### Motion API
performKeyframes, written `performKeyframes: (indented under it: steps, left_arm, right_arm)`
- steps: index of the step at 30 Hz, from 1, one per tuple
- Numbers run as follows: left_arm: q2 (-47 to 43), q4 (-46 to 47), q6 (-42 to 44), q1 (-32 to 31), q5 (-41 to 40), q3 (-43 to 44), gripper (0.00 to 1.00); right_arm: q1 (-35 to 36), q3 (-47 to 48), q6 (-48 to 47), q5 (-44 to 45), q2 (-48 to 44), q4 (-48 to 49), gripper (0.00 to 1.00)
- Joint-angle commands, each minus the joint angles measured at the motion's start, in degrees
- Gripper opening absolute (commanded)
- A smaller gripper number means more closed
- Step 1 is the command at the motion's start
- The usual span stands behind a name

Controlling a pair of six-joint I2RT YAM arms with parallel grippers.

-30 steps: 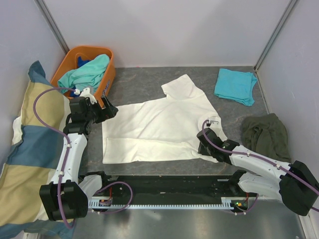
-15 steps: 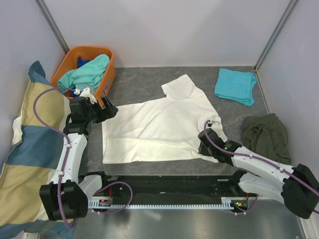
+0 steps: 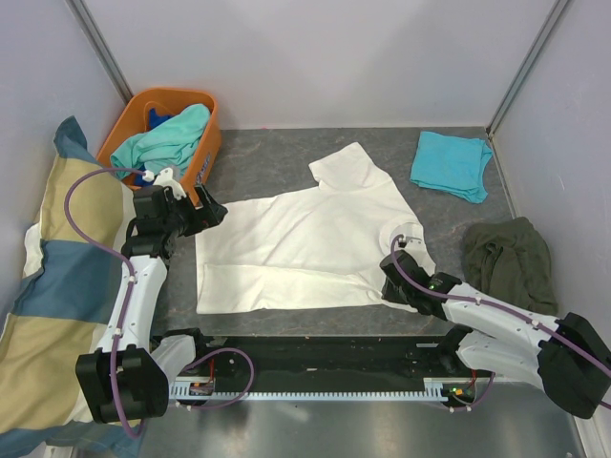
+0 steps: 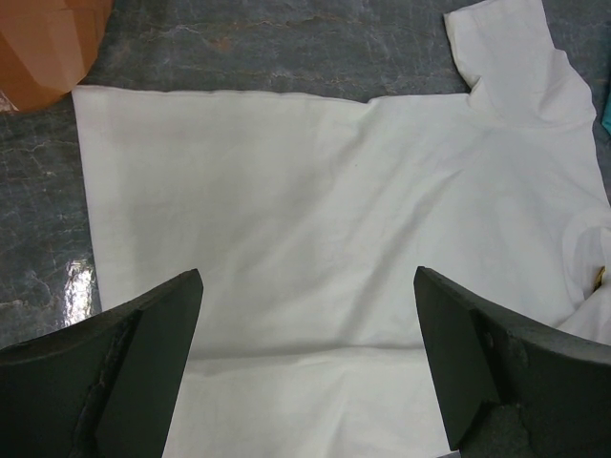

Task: Fold and stack the t-shirts
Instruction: Fold the tshirt

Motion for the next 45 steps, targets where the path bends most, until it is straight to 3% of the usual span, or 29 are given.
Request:
performKeyframes:
  steps: [1,9,19,34,45]
  left_arm:
    - [-0.44,2.17,-0.61,-0.13,0.94,-0.28,1.0]
    - [-0.97,1.91,-0.43,-0.13,0.77,-0.54,1.0]
    - [-1.24,1.73,-0.43,-0.13,0.68,-0.1,1.0]
    - [-1.06,1.56,0.0,-0.13,-0.64,-0.36,1.0]
    - [-1.06,1.03,0.18,-0.13,-1.08,-0.01,1.0]
  right_arm:
    - [0.37,-1.24,0.97,-0.9,0.12,1.48,0.27]
    - [0.64,-0.72,0.62,-0.81,0.3,2.45,0.0]
    - [0.64,7.1,-4.3,-0.37,1.7,2.1,0.0]
    - [0.72,18.96,-12.47,-1.78,21.99,12.65,0.02]
    - [0.72,23.72,-18.19,3.4,26.31,12.3,0.02]
